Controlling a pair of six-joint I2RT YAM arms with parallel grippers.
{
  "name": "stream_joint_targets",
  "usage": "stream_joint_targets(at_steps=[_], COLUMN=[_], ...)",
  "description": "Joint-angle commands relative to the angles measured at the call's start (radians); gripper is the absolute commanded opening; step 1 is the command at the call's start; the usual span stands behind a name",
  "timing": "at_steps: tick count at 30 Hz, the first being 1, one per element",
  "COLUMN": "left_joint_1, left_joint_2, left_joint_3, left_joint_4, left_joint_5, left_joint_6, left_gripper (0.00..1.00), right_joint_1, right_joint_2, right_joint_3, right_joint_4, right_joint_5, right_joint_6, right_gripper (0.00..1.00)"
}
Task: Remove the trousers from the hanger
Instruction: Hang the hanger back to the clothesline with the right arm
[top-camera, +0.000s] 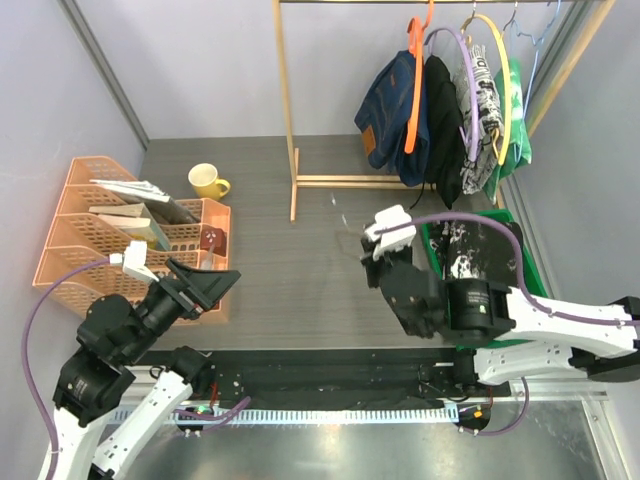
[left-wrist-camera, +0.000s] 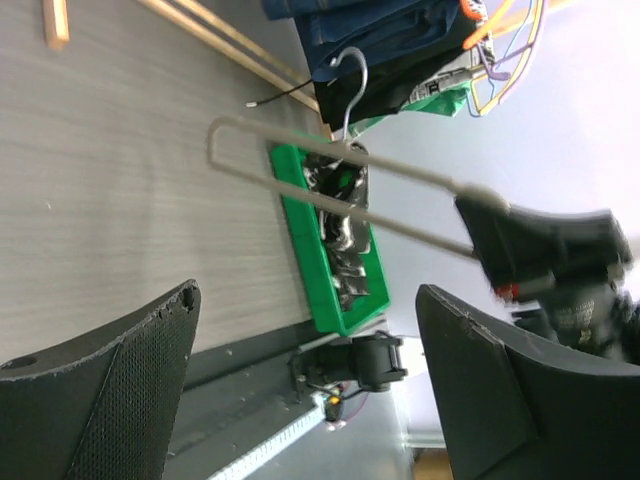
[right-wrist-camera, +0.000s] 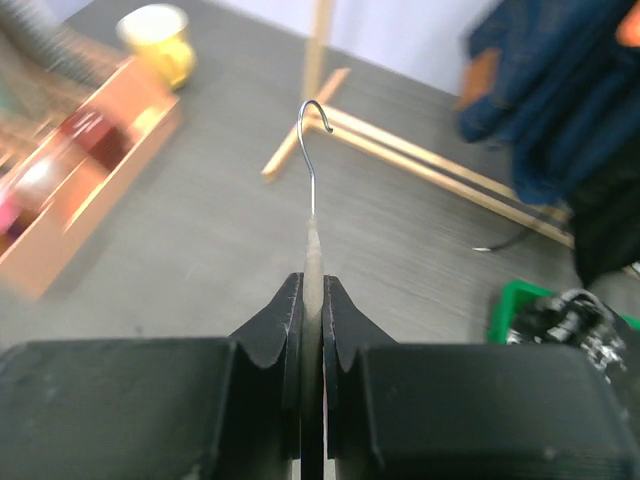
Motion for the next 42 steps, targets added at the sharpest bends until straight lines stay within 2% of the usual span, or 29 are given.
stream_joint_targets(at_steps=[1, 4, 5, 6, 8, 9, 12, 18, 24, 30, 42], left_joint_1=[-0.004, -0.002, -0.004, -0.002, -0.002, -0.002, -0.002, -0.002, -0.002, -0.007, -0.011], left_joint_2=[0.030, 0.050, 0.051, 0.048, 0.037, 0.031, 0.010, 0.011, -0.010, 0.036, 0.102], left_joint_3=[0.057, 0.068, 0.066, 0.060, 0.042, 0.038, 0.032, 0.095, 0.072, 0.045, 0.035], left_joint_4=[0.026, -0.003, -0.012, -0.014, 0.001, 0.004, 0.008, -0.087, -0.089, -0.092, -0.045], left_joint_5=[0.024, 0.074, 0.084, 0.091, 0.116, 0.122, 0.127, 0.079, 0.030, 0.035, -0.030], left_joint_6=[0.183, 0.249, 0.263, 0.269, 0.288, 0.292, 0.307, 0.412, 0.449, 0.462, 0.492], left_gripper=[0.88, 0.88, 0.88, 0.88, 0.88, 0.88, 0.88, 0.88, 0.88, 0.88, 0.88], right_joint_1=[-0.159, -0.239, -0.253, -0.268, -0.312, -0.323, -0.369, -0.405, -0.405, -0.423, -0.566], right_joint_2=[0.077, 0.138, 0.175, 0.196, 0.270, 0.293, 0.389, 0.506, 0.499, 0.528, 0.600], right_joint_3=[0.083, 0.146, 0.152, 0.178, 0.212, 0.236, 0.293, 0.365, 0.238, 0.212, 0.264], right_joint_4=[0.149, 0.293, 0.362, 0.472, 0.587, 0.708, 0.899, 1.163, 1.454, 1.608, 1.619], right_joint_5=[0.052, 0.009, 0.001, -0.015, -0.057, -0.071, -0.132, -0.184, -0.317, -0.413, -0.546], right_joint_6=[0.064, -0.020, -0.120, -0.161, -0.254, -0.362, -0.518, -0.724, -0.920, -1.055, -1.020], right_gripper=[0.01, 0.01, 0.01, 0.01, 0.01, 0.01, 0.01, 0.01, 0.01, 0.01, 0.01])
